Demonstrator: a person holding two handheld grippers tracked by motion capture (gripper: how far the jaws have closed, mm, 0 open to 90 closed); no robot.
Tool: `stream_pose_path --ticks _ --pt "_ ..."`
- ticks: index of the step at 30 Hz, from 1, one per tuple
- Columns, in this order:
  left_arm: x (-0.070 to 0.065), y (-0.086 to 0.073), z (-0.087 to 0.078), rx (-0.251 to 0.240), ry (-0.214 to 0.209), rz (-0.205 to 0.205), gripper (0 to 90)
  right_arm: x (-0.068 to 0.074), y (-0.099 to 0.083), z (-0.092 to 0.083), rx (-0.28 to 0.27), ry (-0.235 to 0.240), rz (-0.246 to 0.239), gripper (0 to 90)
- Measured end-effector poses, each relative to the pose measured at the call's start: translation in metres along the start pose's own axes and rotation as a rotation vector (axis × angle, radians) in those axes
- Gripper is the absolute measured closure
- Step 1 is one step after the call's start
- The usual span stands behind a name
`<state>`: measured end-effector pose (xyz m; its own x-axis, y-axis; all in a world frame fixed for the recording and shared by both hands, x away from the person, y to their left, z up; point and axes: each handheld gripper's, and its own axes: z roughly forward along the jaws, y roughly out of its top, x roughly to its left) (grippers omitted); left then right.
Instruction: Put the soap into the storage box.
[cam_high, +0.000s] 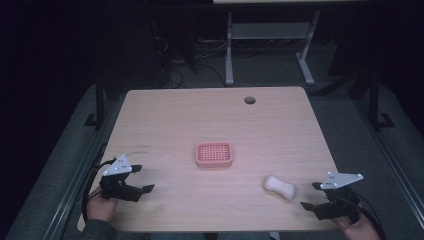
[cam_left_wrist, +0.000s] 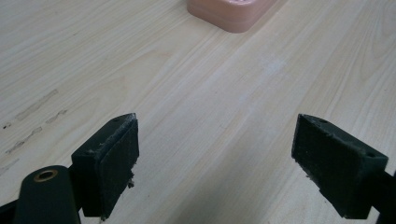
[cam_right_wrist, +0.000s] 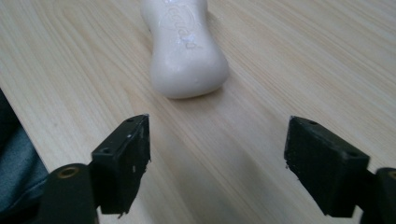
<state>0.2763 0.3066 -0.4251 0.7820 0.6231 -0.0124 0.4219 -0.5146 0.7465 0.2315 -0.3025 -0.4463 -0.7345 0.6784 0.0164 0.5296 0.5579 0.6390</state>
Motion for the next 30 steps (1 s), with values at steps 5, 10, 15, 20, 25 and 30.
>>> stream_pose_path --ticks 5,10,15,20,25,30 --pt "0.000 0.000 -0.001 0.000 0.001 0.012 14.8 0.006 0.018 0.011 0.054 0.027 -0.034 17.9" --pt "-0.001 0.000 -0.001 -0.009 0.000 0.005 14.8 0.009 0.030 0.022 0.094 0.036 -0.071 18.5" --pt "0.000 0.000 -0.002 -0.004 0.002 0.015 14.8 0.011 0.042 0.035 0.147 0.044 -0.108 18.2" --pt "-0.002 0.001 -0.001 -0.012 0.001 0.005 14.8 0.015 0.061 0.043 0.171 0.061 -0.151 21.4" --pt "0.000 0.000 -0.002 -0.015 0.003 0.008 14.8 0.016 0.071 0.048 0.190 0.063 -0.188 24.7" --pt "-0.001 0.001 -0.002 -0.016 0.002 0.006 14.8 0.015 0.076 0.056 0.220 0.074 -0.205 27.9"
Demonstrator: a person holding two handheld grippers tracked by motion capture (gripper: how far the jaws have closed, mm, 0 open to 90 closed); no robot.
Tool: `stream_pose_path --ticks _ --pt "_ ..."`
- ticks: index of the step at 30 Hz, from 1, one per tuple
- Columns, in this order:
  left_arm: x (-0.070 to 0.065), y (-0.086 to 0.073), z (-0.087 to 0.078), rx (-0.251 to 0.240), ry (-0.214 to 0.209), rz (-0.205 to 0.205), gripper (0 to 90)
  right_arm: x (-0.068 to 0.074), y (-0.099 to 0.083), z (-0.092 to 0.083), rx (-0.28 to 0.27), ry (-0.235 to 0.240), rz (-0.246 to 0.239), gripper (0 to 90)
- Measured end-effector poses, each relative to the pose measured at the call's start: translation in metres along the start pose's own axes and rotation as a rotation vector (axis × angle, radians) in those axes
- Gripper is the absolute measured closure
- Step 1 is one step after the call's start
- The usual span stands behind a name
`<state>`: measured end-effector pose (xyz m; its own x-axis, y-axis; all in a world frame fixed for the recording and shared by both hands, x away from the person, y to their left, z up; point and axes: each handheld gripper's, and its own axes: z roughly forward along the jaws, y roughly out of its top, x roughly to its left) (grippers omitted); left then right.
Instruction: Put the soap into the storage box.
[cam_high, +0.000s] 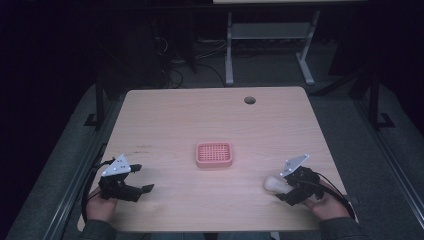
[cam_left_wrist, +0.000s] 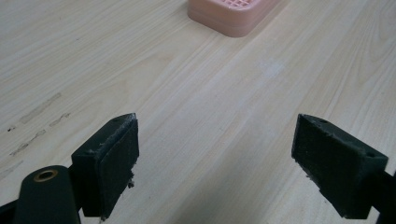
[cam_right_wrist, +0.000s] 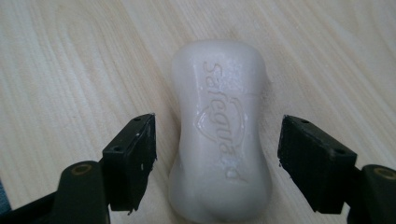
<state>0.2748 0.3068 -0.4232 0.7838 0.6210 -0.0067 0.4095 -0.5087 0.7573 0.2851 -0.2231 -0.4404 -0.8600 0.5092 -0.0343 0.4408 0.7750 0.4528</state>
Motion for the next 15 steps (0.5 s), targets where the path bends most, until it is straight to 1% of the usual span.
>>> stream_pose_path --ticks 2,4,6,7,8,10,14,15 --pt "0.000 0.000 0.000 0.000 0.000 0.000 14.8 -0.001 0.001 0.004 0.015 0.005 -0.005 30.1" --pt "0.000 0.000 0.000 -0.001 0.000 0.000 14.8 -0.002 0.002 0.006 0.019 0.018 -0.009 35.0" --pt "0.001 0.000 -0.001 0.005 0.000 0.009 14.8 -0.003 0.004 0.009 0.028 0.008 -0.017 38.7" --pt "0.001 0.000 -0.001 0.005 0.000 0.008 14.8 -0.003 0.004 0.009 0.028 0.008 -0.017 38.7" --pt "0.001 0.000 -0.001 0.004 0.001 0.008 14.8 -0.003 0.006 0.009 0.032 0.011 -0.030 42.5" --pt "0.001 0.000 -0.001 0.004 0.000 0.009 14.8 -0.003 0.007 0.010 0.036 0.009 -0.036 43.0" --pt "0.001 0.000 -0.001 -0.004 0.002 -0.003 14.8 -0.004 0.010 0.012 0.054 0.018 -0.049 46.5" --pt "0.002 0.000 -0.002 -0.002 0.002 0.002 14.8 -0.004 0.010 0.012 0.054 0.018 -0.049 46.5"
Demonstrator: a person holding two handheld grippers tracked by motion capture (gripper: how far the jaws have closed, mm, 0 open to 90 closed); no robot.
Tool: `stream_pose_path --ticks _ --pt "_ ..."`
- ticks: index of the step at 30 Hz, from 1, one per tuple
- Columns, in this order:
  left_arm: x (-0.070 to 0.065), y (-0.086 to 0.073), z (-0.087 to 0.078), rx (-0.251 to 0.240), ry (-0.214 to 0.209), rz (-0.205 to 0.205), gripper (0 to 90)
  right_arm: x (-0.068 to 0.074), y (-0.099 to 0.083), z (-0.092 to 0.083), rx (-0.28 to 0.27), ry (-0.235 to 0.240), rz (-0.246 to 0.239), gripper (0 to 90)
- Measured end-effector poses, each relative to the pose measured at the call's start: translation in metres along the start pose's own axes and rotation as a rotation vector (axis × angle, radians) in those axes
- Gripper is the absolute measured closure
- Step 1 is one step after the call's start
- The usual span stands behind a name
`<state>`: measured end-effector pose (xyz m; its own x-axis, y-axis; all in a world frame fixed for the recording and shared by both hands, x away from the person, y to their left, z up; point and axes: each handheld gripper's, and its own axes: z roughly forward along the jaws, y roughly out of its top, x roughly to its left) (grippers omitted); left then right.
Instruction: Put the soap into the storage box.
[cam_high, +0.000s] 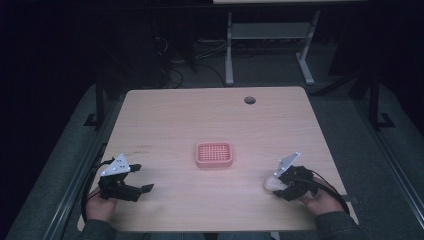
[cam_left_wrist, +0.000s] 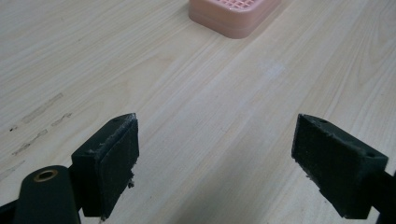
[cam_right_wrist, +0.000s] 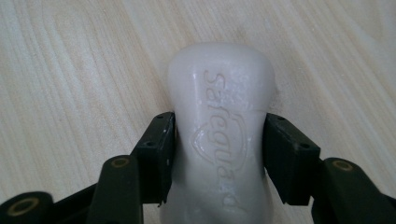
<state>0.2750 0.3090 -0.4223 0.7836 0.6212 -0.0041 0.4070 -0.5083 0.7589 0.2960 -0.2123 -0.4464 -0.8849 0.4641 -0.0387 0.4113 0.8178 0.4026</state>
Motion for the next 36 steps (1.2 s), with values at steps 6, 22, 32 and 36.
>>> stream_pose_path --ticks 6,22,32,36 --pt "0.000 0.000 0.000 -0.006 -0.001 -0.004 14.8 -0.002 0.000 0.001 -0.002 0.015 0.008 48.0" --pt "-0.001 0.000 0.000 -0.008 -0.003 -0.002 14.8 0.000 0.002 -0.004 -0.021 0.036 0.009 49.0" --pt "-0.001 0.000 0.000 -0.009 -0.003 -0.002 14.8 0.002 0.021 -0.012 -0.038 0.032 -0.033 49.0" --pt "-0.001 0.000 0.000 -0.009 -0.003 0.000 14.8 0.001 0.031 -0.013 -0.031 0.034 -0.054 49.0"
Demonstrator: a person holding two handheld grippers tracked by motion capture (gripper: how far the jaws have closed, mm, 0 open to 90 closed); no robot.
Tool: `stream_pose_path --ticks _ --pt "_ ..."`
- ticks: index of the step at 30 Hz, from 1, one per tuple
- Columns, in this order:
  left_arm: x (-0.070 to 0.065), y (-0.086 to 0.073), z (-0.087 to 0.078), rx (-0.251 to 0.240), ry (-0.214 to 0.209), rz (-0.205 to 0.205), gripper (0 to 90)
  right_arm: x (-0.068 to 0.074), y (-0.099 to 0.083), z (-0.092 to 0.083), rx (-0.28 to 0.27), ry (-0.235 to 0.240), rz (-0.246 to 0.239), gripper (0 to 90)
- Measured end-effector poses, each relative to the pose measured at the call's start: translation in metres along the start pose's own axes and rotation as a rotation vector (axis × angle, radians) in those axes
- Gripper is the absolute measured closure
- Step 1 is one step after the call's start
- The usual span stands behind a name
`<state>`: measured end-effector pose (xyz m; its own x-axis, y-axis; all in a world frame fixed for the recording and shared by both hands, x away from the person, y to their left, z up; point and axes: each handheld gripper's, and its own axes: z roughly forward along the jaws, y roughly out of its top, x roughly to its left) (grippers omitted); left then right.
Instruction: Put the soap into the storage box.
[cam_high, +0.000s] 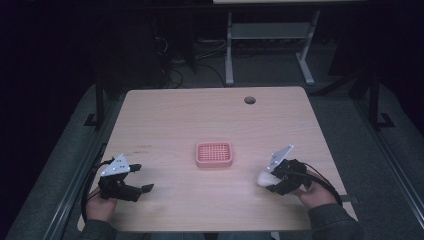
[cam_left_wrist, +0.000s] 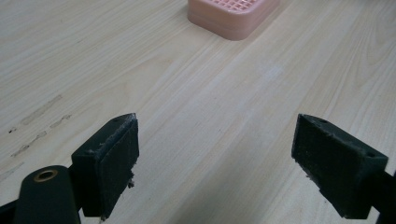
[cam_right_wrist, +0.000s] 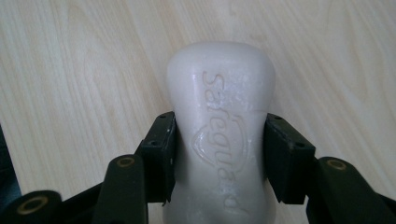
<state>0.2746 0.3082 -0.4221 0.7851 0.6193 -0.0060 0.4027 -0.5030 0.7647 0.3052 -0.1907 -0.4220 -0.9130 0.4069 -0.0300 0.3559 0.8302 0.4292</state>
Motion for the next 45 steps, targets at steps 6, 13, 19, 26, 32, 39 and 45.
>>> stream_pose_path --ticks 6,13,19,26,32,39,45 --pt "0.000 0.000 0.000 -0.004 -0.001 -0.007 14.8 -0.003 0.013 0.002 0.009 0.011 -0.019 49.0" --pt "0.001 0.000 0.000 0.000 -0.001 -0.001 14.8 -0.008 0.018 0.005 0.011 0.026 -0.016 49.0" --pt "0.000 0.000 0.000 -0.003 -0.001 -0.006 14.8 -0.009 0.021 0.006 0.017 0.024 -0.021 49.0" --pt "0.000 0.000 0.000 -0.007 0.000 -0.014 14.8 -0.012 0.030 0.004 0.007 0.030 -0.024 49.0" --pt "0.001 0.000 -0.001 -0.011 0.002 -0.007 14.8 -0.015 0.039 0.003 0.005 0.033 -0.041 49.0" --pt "0.001 0.000 -0.001 -0.010 0.001 -0.008 14.8 -0.019 0.051 0.004 0.000 0.046 -0.059 49.0" --pt "0.001 0.000 -0.001 -0.011 0.000 -0.010 14.8 -0.023 0.063 0.007 0.006 0.052 -0.072 48.9"
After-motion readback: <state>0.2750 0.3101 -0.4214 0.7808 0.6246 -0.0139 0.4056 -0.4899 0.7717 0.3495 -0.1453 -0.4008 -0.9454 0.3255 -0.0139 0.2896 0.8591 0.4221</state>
